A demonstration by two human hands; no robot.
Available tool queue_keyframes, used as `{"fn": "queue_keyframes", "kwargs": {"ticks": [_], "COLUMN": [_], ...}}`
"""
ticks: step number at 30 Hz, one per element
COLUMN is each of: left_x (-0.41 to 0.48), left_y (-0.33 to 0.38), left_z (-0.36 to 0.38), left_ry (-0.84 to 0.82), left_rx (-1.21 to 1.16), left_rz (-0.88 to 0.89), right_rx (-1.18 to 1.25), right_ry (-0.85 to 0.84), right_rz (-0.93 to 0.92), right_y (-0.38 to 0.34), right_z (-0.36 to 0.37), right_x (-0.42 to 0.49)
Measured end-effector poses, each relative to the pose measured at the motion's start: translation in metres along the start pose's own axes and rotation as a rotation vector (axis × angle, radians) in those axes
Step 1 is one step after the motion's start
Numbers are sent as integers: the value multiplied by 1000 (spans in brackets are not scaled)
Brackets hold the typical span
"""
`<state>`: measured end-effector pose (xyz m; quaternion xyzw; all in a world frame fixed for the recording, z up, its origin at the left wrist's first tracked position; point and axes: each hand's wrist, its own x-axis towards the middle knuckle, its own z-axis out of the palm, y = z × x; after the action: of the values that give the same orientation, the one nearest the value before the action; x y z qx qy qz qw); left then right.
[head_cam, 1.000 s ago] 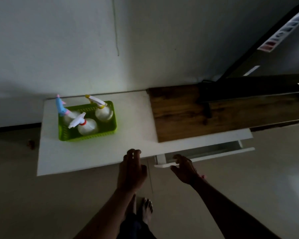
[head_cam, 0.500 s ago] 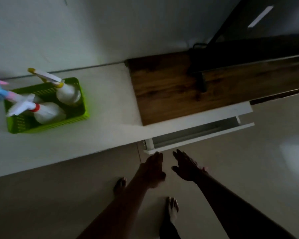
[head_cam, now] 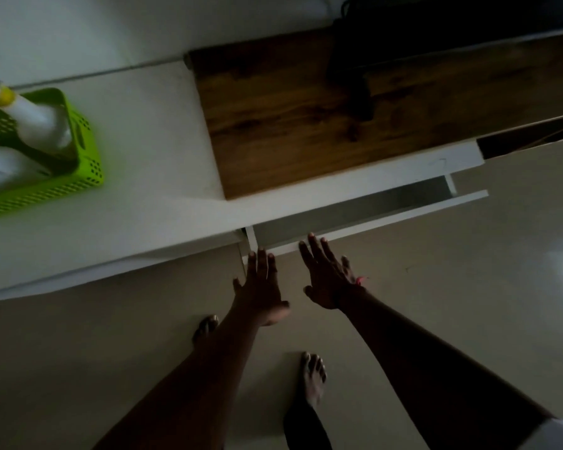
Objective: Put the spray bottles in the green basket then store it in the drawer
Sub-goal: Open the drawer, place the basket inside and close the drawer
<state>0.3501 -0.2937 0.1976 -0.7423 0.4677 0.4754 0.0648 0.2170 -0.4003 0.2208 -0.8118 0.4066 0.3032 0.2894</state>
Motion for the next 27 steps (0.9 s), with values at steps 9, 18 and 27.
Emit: {"fn": "queue_keyframes", "kwargs": {"ticks": [9,18,27], "left_x": [-17,-57,-84], "left_y": [2,13,15], "left_z": [17,63,104], "left_ry": [-83,-202,-279], "left_rx": [-29,-4,-17], "left_rz": [-31,-45,-45], "right_rx": [-39,-48,-68], "right_ry": [-60,-124,-209], "right_rz": [-2,-2,2], "right_y": [8,23,34], "right_z": [9,56,85], "right_x": [-24,-64,-98]}}
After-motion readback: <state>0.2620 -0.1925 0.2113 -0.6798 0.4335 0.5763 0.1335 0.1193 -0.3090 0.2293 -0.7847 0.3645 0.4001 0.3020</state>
